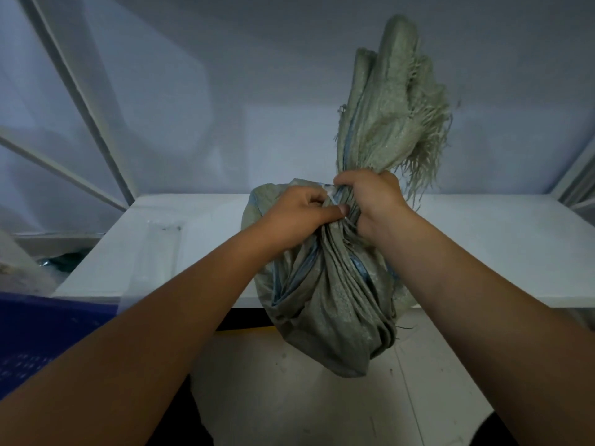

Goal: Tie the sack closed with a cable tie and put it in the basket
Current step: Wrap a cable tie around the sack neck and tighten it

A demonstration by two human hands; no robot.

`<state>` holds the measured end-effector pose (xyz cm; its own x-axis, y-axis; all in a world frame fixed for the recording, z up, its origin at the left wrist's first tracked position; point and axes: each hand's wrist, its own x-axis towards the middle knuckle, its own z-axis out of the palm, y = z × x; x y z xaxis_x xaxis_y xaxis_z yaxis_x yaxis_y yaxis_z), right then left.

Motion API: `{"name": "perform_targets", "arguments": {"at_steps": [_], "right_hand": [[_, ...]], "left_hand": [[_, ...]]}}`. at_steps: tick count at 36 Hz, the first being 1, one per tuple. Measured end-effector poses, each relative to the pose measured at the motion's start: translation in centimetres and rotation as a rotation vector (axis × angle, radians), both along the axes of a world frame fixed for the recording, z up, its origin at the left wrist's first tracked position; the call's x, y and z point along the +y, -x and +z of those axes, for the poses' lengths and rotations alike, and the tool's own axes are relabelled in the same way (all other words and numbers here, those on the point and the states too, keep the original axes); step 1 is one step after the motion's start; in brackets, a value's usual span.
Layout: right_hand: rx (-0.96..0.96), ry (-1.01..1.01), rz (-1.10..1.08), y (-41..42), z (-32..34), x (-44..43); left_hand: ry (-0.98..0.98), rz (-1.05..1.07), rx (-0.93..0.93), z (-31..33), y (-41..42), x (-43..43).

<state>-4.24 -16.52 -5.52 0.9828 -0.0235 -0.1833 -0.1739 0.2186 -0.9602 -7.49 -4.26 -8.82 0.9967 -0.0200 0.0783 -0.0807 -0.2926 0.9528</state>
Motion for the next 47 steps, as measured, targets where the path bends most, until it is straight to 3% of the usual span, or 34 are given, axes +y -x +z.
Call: {"name": "perform_targets", "arguments": {"at_steps": [6, 25, 36, 47], "right_hand": [[0.016, -0.028, 0.006, 0.2, -0.2, 0.4], [0.021, -0.067, 0.013, -0.3, 0.4, -0.1], [0.011, -0.081, 0.023, -0.4, 0.6, -0.7], [0.003, -0.125, -0.043, -0.6, 0.5, -0.5]], "left_hand": [[-0.046, -0.024, -0.006, 0.3, 0.1, 0.6], [0.121, 0.139, -0.072, 0.6, 0.5, -0.2], [0.2, 0.152, -0.002, 0.8, 0.5, -0.3], [0.412, 0.223, 0.095, 0.8, 0.1, 0.1]]}}
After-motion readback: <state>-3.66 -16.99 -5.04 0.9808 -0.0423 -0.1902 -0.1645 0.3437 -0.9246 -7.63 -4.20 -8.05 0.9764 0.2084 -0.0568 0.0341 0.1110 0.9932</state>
